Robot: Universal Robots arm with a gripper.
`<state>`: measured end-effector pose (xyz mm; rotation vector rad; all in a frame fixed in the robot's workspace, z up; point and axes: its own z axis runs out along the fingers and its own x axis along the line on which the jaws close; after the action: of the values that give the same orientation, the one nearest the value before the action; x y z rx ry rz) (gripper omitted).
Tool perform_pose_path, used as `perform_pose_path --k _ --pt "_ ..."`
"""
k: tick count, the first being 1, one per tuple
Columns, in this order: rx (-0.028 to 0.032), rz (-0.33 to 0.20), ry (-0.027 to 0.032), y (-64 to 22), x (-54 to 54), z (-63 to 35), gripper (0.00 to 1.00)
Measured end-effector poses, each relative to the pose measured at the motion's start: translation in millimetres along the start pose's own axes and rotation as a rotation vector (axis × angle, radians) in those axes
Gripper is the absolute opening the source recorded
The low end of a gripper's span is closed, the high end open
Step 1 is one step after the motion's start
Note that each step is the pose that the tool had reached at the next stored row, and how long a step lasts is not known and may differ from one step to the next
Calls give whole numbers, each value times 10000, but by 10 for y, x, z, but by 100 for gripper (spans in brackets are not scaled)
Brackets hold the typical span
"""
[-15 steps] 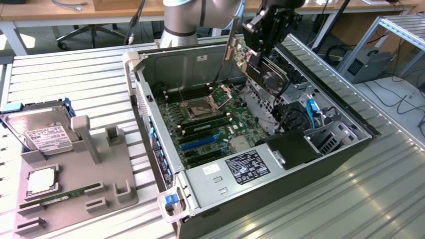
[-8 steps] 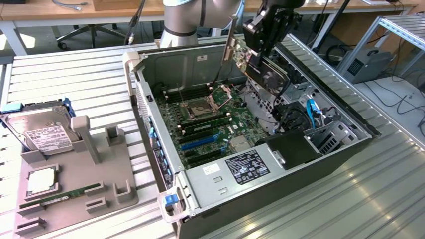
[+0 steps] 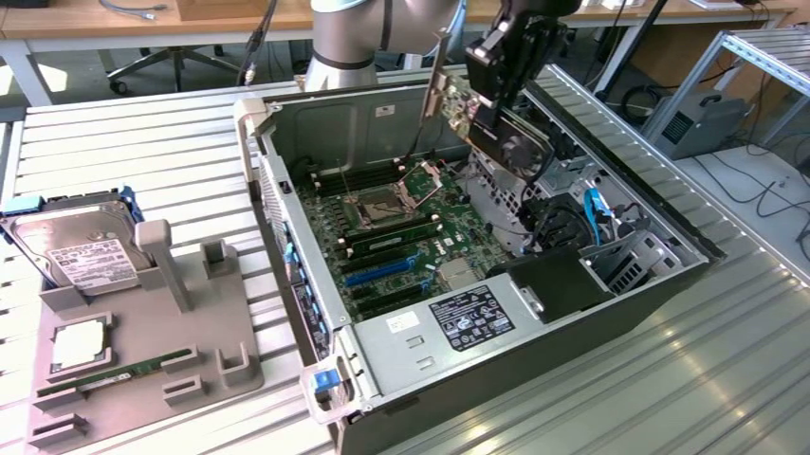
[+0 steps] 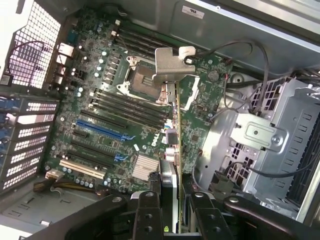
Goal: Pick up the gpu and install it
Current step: 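Insert the gpu into the slot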
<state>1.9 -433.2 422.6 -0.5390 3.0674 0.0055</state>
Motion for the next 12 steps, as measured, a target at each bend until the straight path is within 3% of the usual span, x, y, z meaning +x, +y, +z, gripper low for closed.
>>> perform_pose_path --k 12 --pt "0 -1611 12 0 0 4 27"
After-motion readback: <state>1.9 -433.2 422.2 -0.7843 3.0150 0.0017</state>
